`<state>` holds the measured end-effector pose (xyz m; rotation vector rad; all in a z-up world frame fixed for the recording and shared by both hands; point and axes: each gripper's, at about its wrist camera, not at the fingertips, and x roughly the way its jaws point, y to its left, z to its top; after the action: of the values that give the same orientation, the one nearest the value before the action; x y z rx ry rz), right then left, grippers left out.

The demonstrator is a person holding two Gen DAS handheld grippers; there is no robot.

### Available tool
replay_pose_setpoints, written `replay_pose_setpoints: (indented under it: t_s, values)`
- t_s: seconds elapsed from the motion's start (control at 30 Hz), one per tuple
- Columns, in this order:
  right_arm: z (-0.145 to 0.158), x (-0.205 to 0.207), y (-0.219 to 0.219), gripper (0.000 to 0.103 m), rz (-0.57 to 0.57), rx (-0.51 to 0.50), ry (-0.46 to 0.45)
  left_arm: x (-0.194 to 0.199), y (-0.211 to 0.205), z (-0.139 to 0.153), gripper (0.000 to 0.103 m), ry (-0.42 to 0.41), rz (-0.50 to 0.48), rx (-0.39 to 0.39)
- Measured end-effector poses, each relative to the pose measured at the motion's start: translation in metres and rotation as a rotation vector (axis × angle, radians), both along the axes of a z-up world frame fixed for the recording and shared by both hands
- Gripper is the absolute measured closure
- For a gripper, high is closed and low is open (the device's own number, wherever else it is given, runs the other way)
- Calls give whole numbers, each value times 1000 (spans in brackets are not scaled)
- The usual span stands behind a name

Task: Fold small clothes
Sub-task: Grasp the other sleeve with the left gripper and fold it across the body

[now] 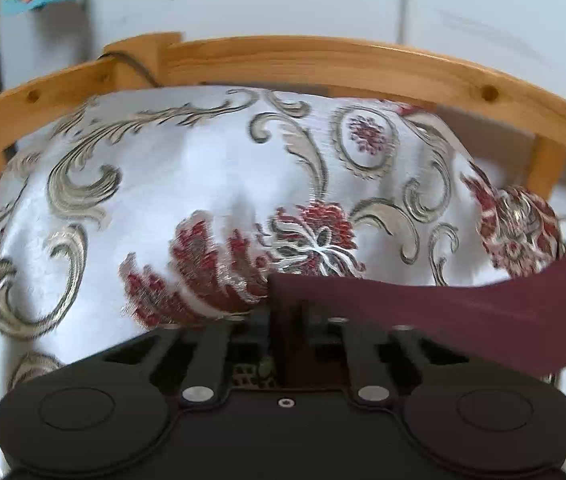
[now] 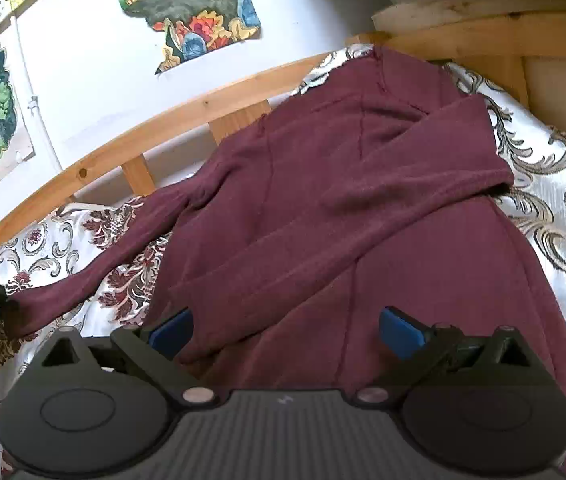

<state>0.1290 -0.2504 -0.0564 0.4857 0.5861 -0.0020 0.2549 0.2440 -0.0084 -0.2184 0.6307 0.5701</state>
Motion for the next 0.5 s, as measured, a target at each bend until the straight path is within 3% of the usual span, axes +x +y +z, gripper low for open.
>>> replay_pose_setpoints:
  t_s: [0.03, 0.1, 0.23, 0.37, 0.5]
  values:
    - [-1, -1, 0, 1, -2, 2, 1, -1, 0, 2, 98, -13, 10, -13]
    - [-1, -2, -1, 1, -6, 4, 0, -2, -6, 10, 99, -32, 18, -15]
    - [3, -5, -1, 1, -9, -3, -12, -6, -36, 41, 100, -108, -23, 69]
    - [7, -8, -4, 1, -17, -5, -22, -12, -87, 83, 100, -219, -164, 188]
    - [9, -9, -8, 1, -25, -4, -28, -16, -151, 119, 100, -335, -359, 234]
